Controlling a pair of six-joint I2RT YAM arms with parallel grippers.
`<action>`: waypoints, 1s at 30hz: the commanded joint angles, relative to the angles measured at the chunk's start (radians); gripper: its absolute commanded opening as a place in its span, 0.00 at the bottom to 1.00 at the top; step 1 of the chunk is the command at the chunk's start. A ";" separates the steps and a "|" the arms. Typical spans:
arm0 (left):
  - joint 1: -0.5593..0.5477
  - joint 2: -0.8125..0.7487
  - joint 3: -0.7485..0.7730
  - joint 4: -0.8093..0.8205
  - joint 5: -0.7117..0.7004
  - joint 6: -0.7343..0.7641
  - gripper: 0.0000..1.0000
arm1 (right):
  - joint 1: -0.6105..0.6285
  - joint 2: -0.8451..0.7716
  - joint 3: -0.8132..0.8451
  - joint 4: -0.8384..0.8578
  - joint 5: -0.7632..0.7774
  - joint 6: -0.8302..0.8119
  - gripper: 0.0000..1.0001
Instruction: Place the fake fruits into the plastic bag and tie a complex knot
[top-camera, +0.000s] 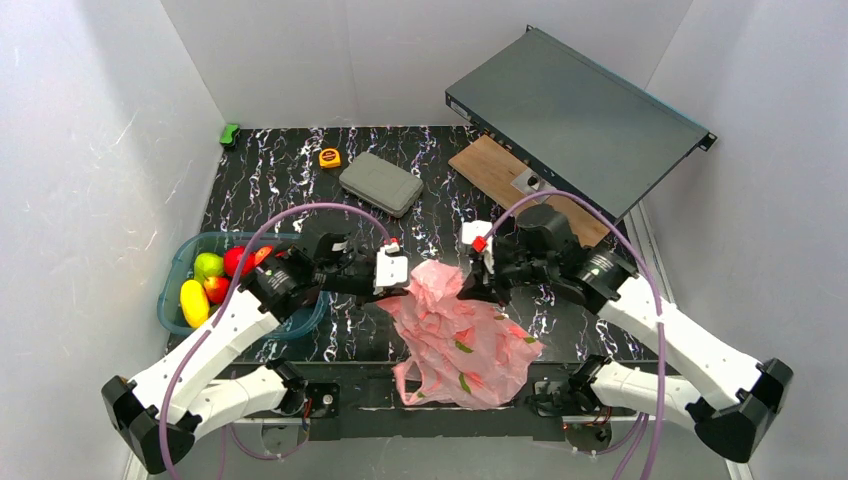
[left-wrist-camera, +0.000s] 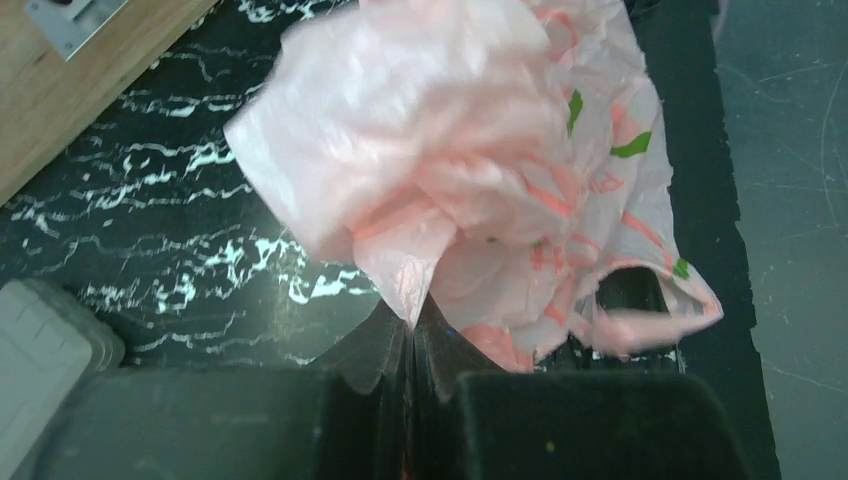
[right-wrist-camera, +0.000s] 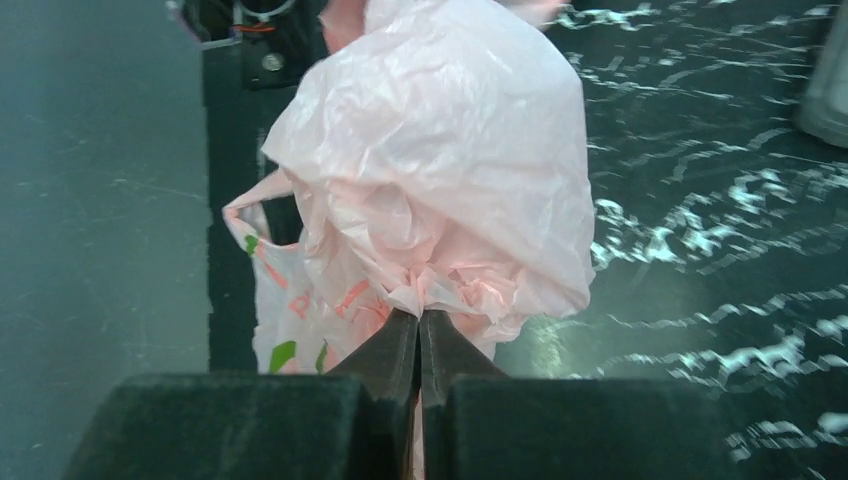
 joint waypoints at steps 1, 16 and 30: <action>0.046 -0.096 -0.015 -0.122 -0.058 0.012 0.00 | -0.055 -0.129 0.025 -0.070 0.136 -0.033 0.01; 0.367 -0.081 -0.064 -0.295 -0.052 0.006 0.00 | -0.170 -0.320 -0.028 0.048 0.393 -0.069 0.01; 0.390 -0.196 -0.065 -0.241 0.073 0.210 0.00 | -0.170 -0.252 0.047 -0.041 0.170 -0.063 0.88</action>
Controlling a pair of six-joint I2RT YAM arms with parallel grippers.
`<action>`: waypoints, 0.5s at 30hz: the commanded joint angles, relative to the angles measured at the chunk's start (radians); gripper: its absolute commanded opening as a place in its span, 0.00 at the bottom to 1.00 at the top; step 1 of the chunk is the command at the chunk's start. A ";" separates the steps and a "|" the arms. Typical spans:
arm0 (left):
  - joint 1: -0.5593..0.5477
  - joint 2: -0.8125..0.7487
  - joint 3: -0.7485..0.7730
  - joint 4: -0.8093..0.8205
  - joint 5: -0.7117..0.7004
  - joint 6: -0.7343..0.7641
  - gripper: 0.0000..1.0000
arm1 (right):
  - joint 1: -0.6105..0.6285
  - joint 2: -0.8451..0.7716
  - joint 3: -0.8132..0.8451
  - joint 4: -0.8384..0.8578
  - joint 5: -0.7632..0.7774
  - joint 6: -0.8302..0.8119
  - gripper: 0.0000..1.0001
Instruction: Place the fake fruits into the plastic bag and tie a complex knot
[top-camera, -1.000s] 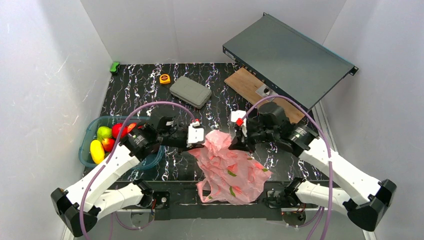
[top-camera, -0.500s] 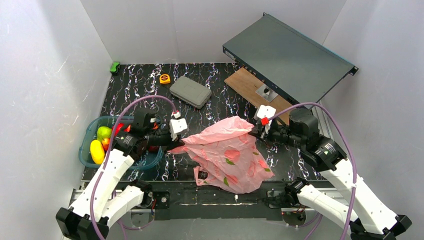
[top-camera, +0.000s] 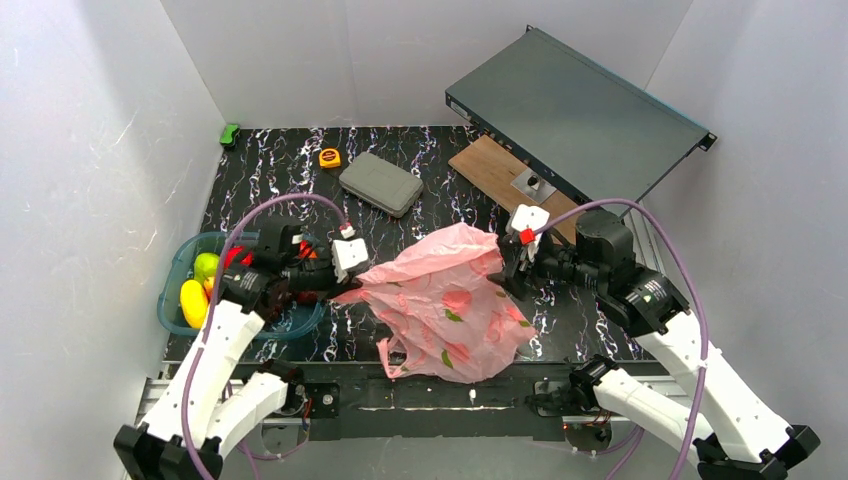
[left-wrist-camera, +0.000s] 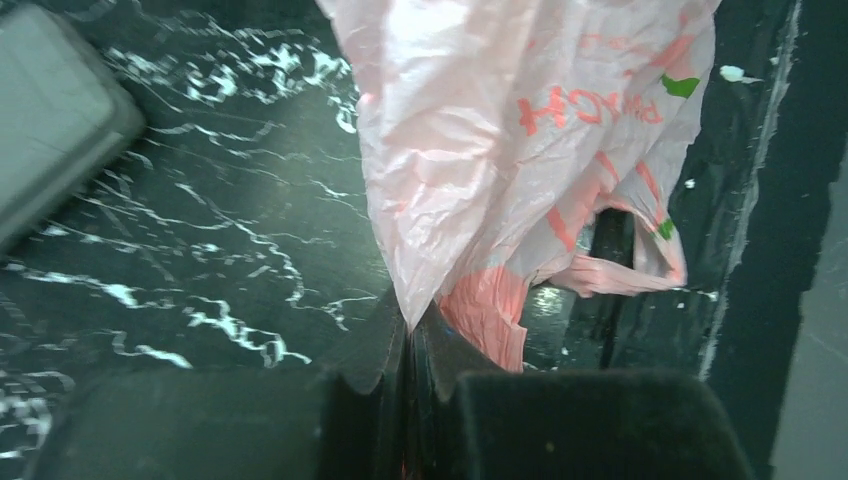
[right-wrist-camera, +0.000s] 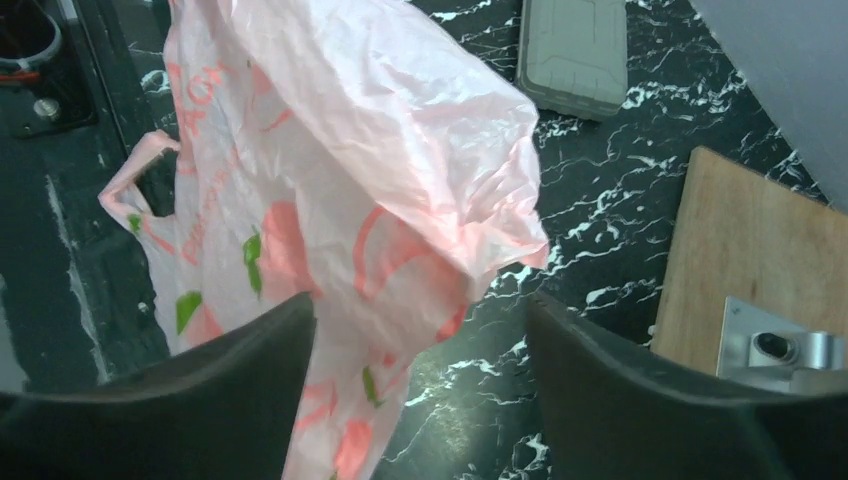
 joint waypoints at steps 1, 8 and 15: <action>-0.003 -0.125 0.012 -0.020 0.048 0.178 0.00 | -0.012 0.023 0.090 -0.049 -0.125 -0.015 0.98; -0.058 -0.154 0.047 -0.046 0.037 0.373 0.00 | -0.011 0.132 0.138 -0.045 -0.194 -0.031 0.98; -0.099 -0.148 0.053 -0.035 0.018 0.506 0.00 | -0.012 0.249 0.236 -0.136 -0.273 -0.158 0.98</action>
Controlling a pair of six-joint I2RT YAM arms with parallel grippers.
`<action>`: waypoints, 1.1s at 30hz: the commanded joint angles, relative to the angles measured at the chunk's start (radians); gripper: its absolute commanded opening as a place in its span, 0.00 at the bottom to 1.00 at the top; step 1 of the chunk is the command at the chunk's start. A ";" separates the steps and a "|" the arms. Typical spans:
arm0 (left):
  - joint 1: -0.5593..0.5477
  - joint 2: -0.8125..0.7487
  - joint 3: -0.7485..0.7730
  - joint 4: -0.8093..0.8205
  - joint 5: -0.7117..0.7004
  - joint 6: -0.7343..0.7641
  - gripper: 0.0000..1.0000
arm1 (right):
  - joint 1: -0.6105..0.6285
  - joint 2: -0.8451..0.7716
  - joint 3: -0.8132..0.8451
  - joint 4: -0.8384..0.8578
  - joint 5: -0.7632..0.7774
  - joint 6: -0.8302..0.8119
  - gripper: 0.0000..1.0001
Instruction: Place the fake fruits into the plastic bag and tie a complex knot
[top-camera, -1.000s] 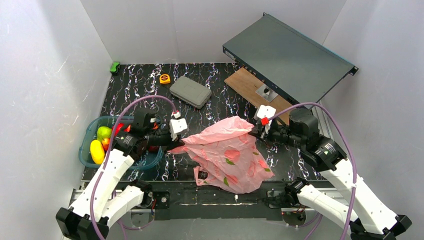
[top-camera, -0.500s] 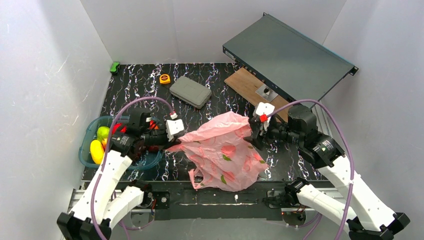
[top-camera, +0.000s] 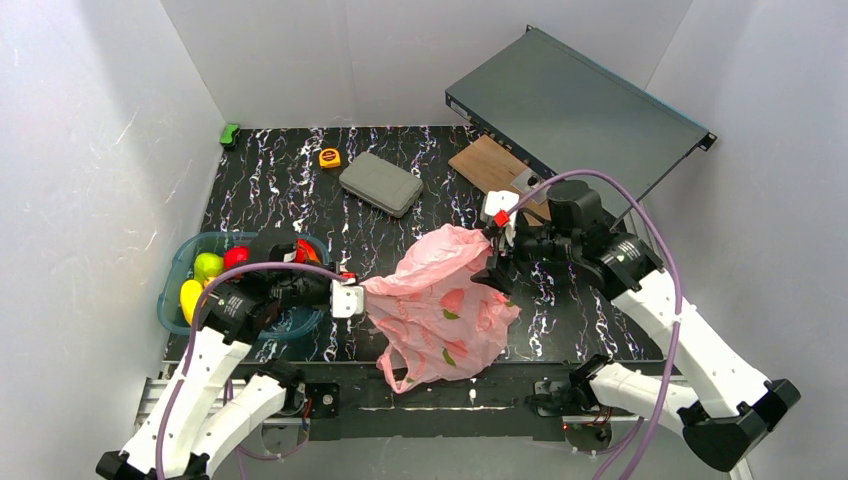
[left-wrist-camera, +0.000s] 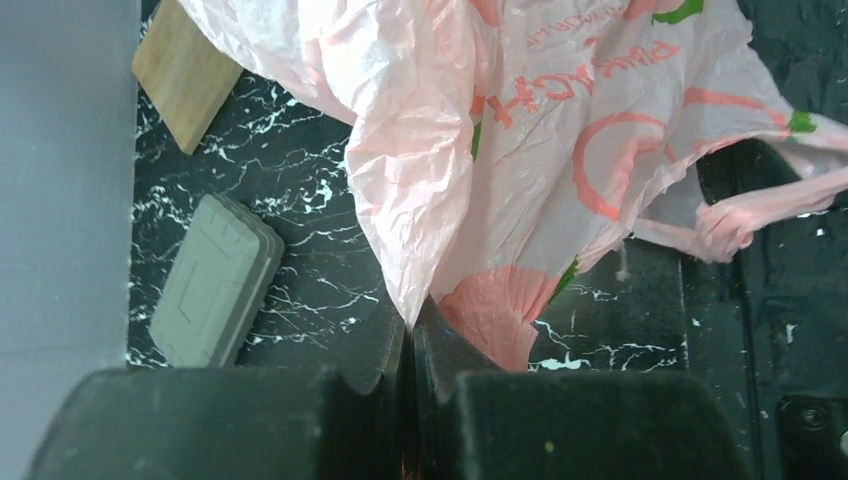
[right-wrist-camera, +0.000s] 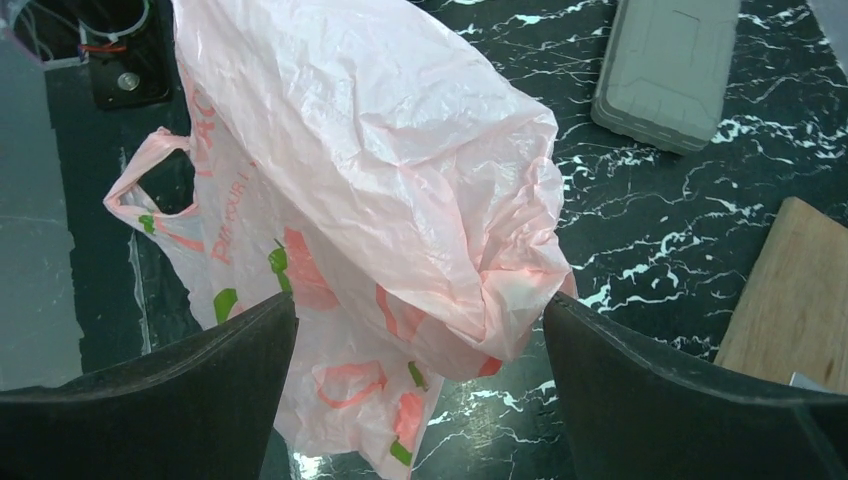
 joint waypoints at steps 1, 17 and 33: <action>-0.015 0.015 0.039 0.001 0.019 0.108 0.00 | -0.002 0.046 0.098 -0.089 -0.144 -0.096 0.98; -0.017 -0.049 -0.009 0.033 0.023 0.264 0.00 | -0.094 0.113 0.172 -0.130 -0.183 -0.212 0.98; 0.110 -0.058 -0.113 0.130 -0.157 -0.044 0.00 | -0.114 0.153 0.268 -0.319 -0.071 -0.218 0.01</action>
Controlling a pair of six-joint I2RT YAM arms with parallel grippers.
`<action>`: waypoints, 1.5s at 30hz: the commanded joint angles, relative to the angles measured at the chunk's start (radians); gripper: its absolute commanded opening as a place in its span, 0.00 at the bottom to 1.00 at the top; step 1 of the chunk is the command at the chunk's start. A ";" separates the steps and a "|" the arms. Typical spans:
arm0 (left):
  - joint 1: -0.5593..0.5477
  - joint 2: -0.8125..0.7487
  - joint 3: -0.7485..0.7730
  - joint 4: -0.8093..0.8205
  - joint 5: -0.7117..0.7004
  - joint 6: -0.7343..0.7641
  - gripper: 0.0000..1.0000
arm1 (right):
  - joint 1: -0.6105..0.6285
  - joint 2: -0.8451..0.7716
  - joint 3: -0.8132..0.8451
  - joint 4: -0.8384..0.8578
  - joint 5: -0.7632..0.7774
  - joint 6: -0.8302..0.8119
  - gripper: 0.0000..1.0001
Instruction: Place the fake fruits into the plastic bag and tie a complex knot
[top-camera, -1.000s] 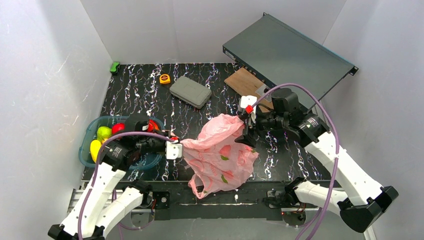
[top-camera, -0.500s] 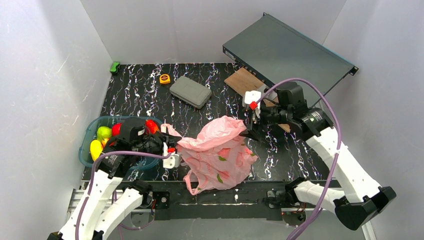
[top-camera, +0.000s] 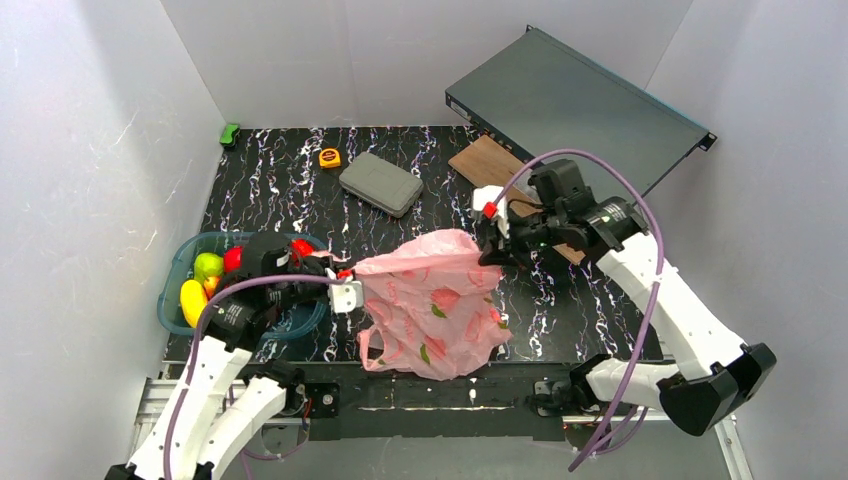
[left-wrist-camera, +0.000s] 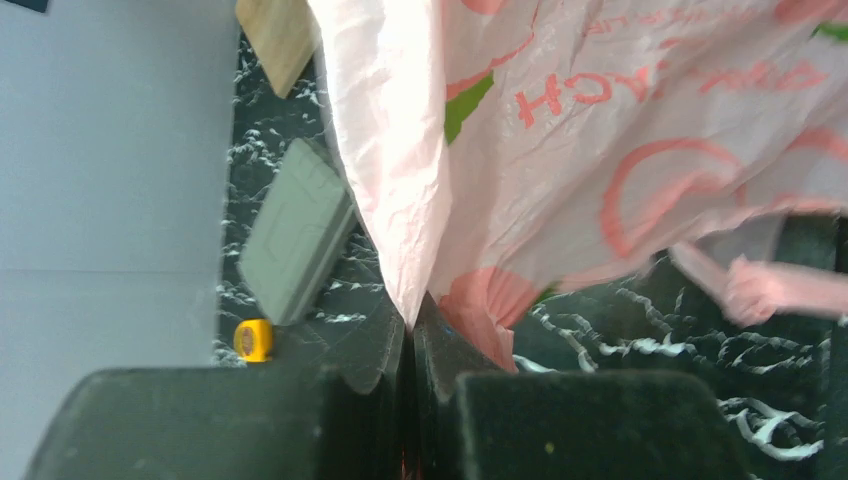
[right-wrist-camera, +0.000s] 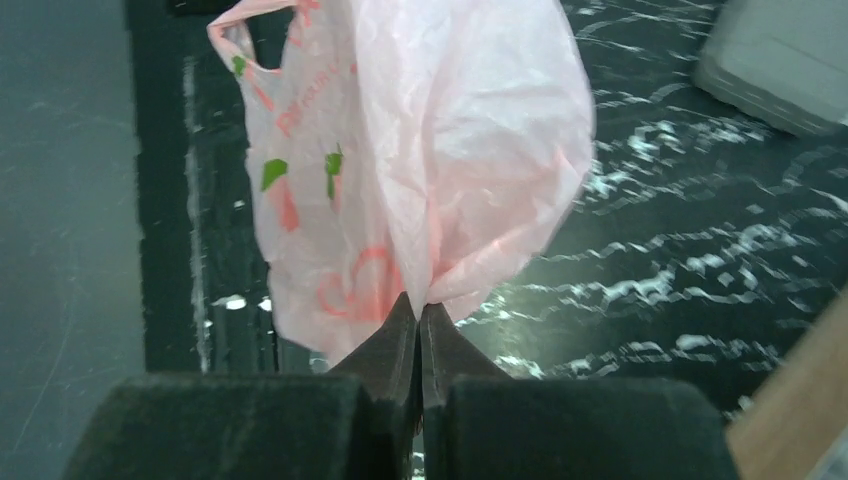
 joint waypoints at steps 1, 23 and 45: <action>0.124 -0.014 -0.088 -0.030 -0.054 -0.140 0.00 | -0.088 -0.105 0.044 0.051 0.124 0.040 0.01; -0.191 0.492 0.597 -0.079 0.180 -0.869 0.98 | 0.183 0.015 0.226 0.114 0.279 0.313 0.01; -0.170 0.306 0.354 0.032 0.339 -0.730 0.00 | 0.132 -0.371 -0.336 0.183 0.305 0.126 0.99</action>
